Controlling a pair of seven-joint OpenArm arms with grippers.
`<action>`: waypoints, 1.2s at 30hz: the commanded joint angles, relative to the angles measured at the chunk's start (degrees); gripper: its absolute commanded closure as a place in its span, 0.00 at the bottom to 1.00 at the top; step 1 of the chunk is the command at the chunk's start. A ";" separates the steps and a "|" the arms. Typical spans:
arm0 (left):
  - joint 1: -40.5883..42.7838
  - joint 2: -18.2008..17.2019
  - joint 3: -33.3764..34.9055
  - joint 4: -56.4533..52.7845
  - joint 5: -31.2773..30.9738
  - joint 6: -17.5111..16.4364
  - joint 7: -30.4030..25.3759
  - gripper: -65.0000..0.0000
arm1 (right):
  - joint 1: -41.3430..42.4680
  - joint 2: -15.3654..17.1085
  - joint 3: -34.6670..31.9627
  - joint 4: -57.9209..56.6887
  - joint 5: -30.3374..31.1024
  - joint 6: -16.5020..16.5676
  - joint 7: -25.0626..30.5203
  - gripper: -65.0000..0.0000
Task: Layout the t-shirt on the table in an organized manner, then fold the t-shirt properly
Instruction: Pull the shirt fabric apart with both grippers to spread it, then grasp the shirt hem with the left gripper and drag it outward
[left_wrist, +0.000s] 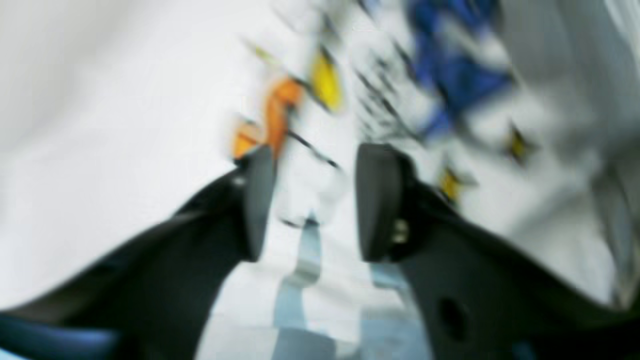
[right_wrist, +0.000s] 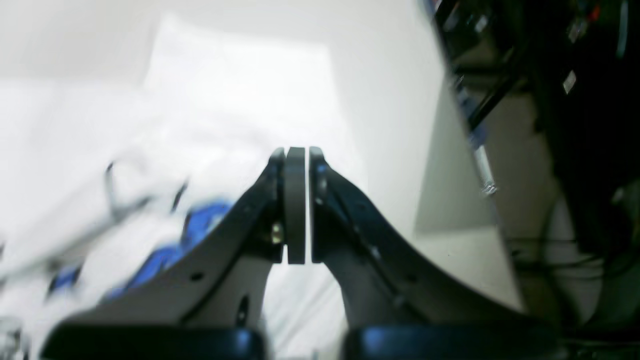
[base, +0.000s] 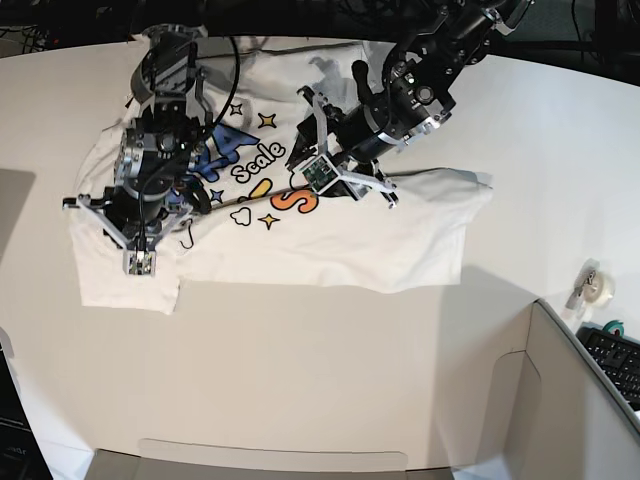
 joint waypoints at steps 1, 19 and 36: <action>-0.12 0.06 -0.89 1.60 -0.28 0.03 -0.68 0.53 | -1.35 -0.35 -0.07 2.26 1.33 -0.02 1.22 1.00; -11.37 4.45 -36.14 -1.83 -7.40 2.58 10.14 0.55 | -20.16 6.24 -4.81 2.70 22.52 -0.55 0.70 1.00; -20.78 3.58 -50.73 -34.88 -25.87 2.49 18.58 0.55 | -18.67 16.70 -6.22 -4.77 22.43 -0.64 -2.82 1.00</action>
